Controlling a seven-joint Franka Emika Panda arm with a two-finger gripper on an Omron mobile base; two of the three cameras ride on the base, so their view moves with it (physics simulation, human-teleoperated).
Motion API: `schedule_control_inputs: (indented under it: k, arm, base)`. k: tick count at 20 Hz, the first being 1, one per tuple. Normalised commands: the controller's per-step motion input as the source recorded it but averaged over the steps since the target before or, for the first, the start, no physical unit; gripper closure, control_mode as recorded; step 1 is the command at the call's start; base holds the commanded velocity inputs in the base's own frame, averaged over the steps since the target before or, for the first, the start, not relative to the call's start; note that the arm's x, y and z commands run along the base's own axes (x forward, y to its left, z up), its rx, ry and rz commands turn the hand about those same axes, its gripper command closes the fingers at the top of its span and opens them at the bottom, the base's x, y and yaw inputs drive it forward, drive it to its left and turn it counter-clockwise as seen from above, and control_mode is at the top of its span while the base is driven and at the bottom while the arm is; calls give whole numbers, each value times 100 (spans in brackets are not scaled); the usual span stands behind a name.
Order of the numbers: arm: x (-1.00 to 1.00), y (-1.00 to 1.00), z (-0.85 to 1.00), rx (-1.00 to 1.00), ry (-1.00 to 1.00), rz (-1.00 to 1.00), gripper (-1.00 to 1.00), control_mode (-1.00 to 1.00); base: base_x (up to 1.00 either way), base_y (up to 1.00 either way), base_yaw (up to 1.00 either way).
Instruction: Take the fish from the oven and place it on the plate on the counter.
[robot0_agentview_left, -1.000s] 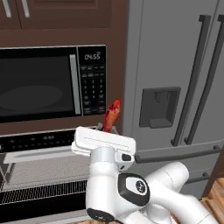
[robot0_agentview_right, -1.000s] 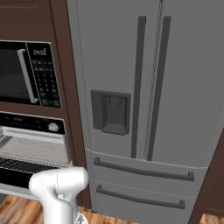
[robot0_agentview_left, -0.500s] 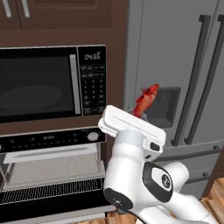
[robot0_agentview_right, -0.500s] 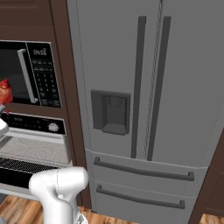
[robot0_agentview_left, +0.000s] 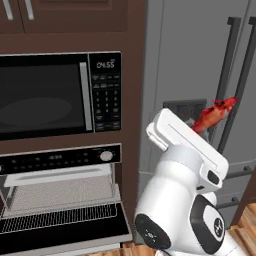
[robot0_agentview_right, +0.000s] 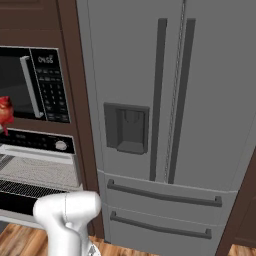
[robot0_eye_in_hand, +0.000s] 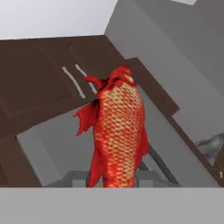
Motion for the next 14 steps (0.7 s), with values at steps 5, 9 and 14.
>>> schedule_control_inputs:
  k: [5, 9, 14]
  arm:
    - [-3, -18, -1, 0, -1, -1, 100, 100]
    - [0, 0, 0, 0, 0, 0, 100, 100]
    - [0, 0, 0, 0, 0, 0, 100, 100]
  base:
    - [-22, -80, -3]
    - [-58, -100, -1]
    - [-48, -100, -2]
